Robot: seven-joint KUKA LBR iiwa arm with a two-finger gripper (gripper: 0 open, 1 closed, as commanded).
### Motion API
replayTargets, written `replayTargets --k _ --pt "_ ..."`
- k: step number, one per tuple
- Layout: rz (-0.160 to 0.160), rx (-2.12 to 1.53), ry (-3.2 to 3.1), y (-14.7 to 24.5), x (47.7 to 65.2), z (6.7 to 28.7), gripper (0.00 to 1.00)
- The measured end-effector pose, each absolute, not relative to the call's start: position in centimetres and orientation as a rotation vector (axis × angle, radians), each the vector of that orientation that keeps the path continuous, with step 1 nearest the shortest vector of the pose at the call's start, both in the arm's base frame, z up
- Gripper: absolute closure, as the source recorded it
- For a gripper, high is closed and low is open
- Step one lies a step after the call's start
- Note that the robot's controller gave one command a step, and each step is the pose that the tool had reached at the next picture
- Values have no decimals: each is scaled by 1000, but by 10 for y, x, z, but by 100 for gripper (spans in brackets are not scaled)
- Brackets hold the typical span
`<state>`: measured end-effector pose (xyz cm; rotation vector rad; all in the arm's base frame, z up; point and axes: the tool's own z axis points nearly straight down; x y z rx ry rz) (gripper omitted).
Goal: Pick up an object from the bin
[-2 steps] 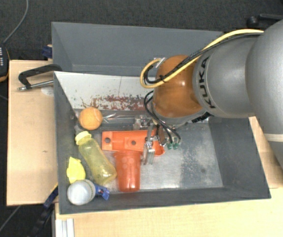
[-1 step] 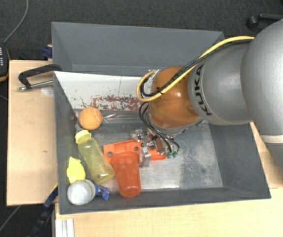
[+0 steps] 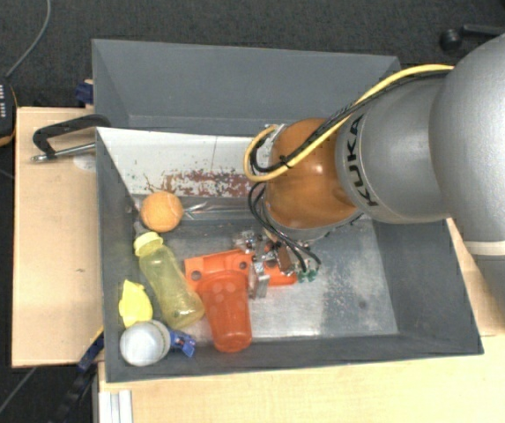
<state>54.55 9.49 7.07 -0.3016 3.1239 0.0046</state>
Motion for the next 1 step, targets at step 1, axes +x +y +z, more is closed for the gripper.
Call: replayTargets --k 1 --pt "6 -401 3107 114 566 71 0"
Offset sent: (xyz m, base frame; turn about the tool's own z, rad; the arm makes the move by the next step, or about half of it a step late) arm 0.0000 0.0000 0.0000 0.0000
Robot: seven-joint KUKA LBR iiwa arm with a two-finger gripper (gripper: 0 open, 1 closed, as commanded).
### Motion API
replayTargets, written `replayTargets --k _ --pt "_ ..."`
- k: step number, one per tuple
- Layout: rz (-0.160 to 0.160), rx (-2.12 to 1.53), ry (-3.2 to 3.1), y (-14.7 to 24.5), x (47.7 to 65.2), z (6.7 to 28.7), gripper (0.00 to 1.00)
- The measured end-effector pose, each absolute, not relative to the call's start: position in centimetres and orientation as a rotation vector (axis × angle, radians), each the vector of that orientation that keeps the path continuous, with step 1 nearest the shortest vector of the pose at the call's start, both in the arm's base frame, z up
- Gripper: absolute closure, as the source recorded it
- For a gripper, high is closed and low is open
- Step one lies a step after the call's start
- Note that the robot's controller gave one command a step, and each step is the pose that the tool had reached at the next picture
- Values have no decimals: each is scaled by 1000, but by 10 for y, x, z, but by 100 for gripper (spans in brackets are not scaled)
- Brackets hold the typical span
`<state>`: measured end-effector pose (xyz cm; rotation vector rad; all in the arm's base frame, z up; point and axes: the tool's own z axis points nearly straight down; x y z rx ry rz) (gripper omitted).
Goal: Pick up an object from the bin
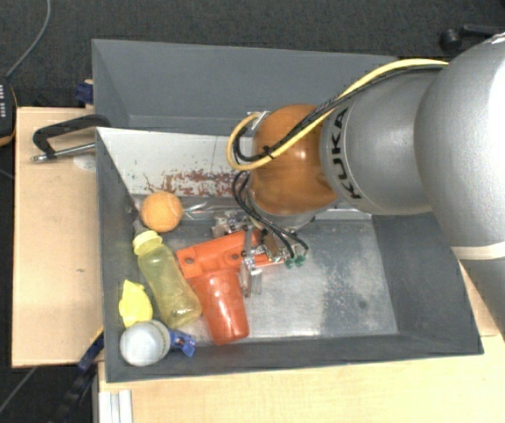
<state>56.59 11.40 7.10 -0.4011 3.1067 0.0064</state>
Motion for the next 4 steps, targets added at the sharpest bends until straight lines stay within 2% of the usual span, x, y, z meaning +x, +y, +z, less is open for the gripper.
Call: replayTargets --k 1,2,3,4 --pt "7 -409 3106 116 567 71 100" --pt "7 -409 3106 116 567 71 100" --pt "7 -425 3101 129 589 74 100" --pt "9 -427 3099 131 600 77 100"
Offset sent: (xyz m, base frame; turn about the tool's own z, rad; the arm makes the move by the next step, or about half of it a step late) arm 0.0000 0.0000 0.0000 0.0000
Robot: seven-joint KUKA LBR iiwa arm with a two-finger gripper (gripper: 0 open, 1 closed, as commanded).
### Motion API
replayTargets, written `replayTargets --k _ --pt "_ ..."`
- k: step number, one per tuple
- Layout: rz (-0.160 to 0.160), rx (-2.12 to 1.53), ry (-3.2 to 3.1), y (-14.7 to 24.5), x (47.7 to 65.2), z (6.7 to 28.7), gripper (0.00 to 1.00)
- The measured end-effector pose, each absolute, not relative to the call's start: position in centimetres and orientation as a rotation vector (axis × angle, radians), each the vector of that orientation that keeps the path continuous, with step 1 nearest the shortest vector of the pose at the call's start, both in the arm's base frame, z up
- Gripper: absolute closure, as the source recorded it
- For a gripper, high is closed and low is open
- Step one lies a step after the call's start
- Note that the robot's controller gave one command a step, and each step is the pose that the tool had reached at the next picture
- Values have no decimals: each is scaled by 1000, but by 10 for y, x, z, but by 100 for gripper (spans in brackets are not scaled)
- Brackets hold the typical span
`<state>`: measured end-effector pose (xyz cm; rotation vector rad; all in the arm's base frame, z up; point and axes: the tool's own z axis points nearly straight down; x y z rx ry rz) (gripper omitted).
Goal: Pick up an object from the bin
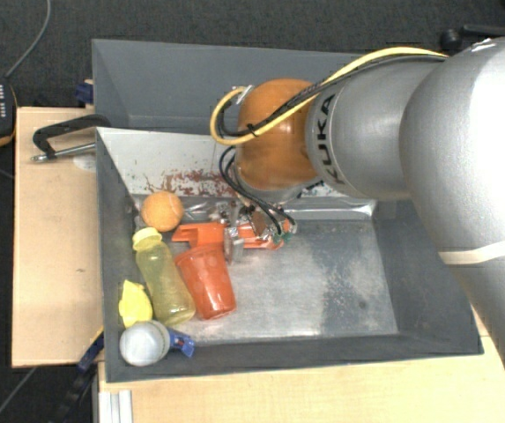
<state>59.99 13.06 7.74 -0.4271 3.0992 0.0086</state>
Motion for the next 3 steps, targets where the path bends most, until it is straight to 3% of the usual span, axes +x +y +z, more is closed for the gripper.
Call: replayTargets --k 1,2,3 --pt "9 -410 3102 129 599 131 100" --pt "10 -425 3091 129 602 134 100" --pt "11 -457 3096 134 592 174 100"
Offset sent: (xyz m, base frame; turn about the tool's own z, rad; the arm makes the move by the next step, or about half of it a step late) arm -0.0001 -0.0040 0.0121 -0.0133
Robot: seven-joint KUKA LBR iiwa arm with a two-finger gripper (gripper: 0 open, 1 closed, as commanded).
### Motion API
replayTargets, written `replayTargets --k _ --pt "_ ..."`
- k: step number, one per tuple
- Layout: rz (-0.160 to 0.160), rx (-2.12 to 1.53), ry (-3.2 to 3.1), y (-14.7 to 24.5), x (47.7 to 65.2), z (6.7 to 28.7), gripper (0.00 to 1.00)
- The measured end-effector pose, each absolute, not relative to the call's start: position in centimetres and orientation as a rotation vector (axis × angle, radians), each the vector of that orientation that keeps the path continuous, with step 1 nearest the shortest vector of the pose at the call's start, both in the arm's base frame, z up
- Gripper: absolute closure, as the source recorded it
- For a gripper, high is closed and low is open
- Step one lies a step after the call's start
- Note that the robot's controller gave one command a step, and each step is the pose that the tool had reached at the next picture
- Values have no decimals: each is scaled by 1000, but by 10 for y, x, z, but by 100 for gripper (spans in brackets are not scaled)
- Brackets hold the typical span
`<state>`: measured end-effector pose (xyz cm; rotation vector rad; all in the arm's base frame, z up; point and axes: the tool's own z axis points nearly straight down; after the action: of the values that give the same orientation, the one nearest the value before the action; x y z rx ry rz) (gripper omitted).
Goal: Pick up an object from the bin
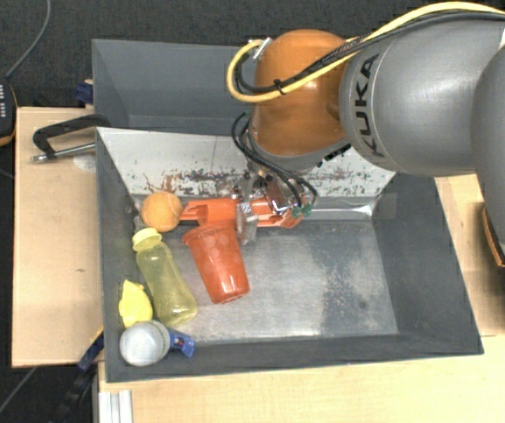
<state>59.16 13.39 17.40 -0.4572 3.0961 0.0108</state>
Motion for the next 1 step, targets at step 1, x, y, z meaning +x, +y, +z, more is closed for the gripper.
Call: replayTargets --k 1 --pt "11 -482 3080 136 594 194 100"
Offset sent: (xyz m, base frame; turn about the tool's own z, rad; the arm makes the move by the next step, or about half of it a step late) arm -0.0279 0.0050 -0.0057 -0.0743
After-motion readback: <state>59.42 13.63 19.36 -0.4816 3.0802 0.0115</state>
